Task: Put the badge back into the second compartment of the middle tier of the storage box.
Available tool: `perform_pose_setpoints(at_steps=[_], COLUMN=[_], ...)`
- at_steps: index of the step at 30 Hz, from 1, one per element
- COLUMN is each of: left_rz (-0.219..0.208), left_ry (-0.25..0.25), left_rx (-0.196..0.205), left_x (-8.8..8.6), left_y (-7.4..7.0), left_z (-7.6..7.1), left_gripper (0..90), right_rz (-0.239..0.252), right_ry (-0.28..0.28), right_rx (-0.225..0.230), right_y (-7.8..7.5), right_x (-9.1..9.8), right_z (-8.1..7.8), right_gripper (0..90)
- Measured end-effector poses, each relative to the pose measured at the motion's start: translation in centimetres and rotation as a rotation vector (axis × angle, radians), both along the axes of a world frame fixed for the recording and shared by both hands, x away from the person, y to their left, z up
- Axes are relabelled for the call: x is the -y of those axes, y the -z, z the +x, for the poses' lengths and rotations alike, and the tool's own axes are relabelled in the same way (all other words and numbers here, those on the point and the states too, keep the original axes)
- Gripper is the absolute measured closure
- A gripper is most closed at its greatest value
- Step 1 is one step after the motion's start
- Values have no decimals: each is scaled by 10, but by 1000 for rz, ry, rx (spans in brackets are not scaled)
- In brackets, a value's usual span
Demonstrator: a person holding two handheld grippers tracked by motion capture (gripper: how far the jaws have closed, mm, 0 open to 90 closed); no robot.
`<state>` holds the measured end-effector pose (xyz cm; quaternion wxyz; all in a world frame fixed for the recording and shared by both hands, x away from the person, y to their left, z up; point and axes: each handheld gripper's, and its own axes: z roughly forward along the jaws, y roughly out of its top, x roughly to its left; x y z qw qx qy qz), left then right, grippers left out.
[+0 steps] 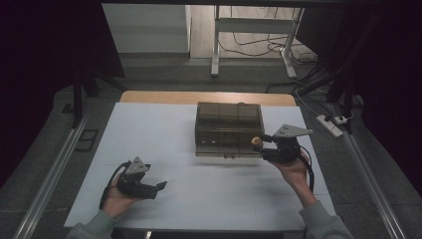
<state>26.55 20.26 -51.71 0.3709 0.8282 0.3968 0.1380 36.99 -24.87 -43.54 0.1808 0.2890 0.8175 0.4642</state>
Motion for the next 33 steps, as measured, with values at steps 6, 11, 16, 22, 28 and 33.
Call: perform_pose_setpoints(at_steps=[6,11,16,22,28,33], left_rz=[-1,-2,-2,-3,-3,-3], left_ry=[0,0,0,0,1,1], left_rx=[-1,0,-1,0,-1,-1], left_x=[0,0,0,-1,-1,0], left_y=[0,0,0,0,0,0], left_z=[0,0,0,0,0,0], left_gripper=[117,118,117,118,117,118], right_rz=[-1,-3,1,-5,-4,-1], right_ry=[-11,-20,-28,-37,-49,-59], right_rx=[0,-2,-2,-4,-5,-5], right_y=[0,0,1,1,2,3], right_x=[-6,-12,-17,-23,-29,-34], right_z=[3,5,7,9,11,12], right_gripper=[472,472,472,472,472,472])
